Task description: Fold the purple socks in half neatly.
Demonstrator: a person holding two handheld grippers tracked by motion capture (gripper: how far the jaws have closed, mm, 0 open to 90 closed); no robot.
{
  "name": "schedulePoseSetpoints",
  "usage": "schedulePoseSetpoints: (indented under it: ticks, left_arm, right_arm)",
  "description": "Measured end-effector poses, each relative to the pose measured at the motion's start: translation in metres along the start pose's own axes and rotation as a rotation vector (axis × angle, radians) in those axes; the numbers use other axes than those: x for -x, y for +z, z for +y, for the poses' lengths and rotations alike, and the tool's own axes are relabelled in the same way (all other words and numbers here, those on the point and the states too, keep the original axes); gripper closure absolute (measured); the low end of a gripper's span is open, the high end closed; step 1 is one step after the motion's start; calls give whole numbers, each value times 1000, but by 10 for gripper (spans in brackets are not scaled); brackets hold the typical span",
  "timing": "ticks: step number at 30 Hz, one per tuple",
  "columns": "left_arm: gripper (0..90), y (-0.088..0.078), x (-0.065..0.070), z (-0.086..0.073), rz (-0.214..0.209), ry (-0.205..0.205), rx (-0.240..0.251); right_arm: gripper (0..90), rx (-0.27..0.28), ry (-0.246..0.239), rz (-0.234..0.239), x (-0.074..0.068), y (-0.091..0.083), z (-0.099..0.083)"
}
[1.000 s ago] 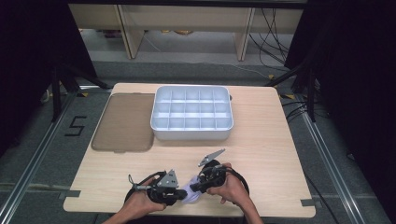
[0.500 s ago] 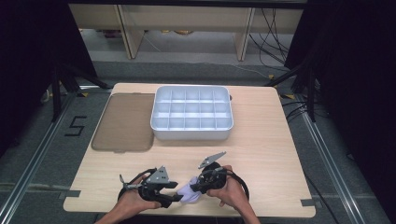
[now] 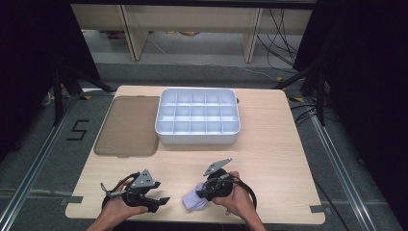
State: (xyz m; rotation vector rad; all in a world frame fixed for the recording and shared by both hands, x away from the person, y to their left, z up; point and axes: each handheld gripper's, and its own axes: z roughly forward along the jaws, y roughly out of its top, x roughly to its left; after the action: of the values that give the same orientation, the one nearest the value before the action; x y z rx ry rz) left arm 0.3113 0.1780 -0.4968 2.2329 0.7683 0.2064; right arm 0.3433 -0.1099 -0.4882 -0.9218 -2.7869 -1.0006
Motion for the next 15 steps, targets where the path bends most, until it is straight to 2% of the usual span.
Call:
schedulePoseSetpoints:
  ticks: [2,3,4,6,7,9,10,11,12,13,14,15]
  left_arm:
    - [327,-2,-2,-3,15,-31,5]
    - [326,-2,-4,-4,20,-34,10]
    - [325,-4,-7,-7,52,-35,1]
    - [324,-5,-8,-8,60,-32,-4]
    - [323,-6,-11,-9,68,-14,-10]
    - [319,-7,-12,-11,62,-43,-3]
    - [315,-8,-14,-11,76,-30,-5]
    - [300,-7,-12,-12,70,-65,9]
    - [291,-8,-15,-12,84,-47,-4]
    - [287,-9,-15,-13,82,-55,-9]
    - [280,-9,-16,-13,93,-38,-14]
    - [273,-8,-16,-13,95,-49,-12]
  right_arm:
    - [693,3,-5,-8,-2,-1,0]
    - [693,4,-10,-9,-3,-2,1]
    - [693,5,-30,-10,-5,-4,1]
    - [693,1,-18,-23,-6,-5,2]
    - [693,0,-19,-28,-7,-6,2]
    - [693,3,-20,-31,-9,-6,3]
    - [693,0,-28,-44,-9,-7,3]
    - [693,-5,-23,-42,-10,-7,4]
    - [693,3,-40,-37,-9,-7,4]
    - [693,6,-40,-50,-10,-8,5]
    - [693,-7,-13,-55,-13,-9,5]
    - [693,-8,-22,-63,-13,-10,6]
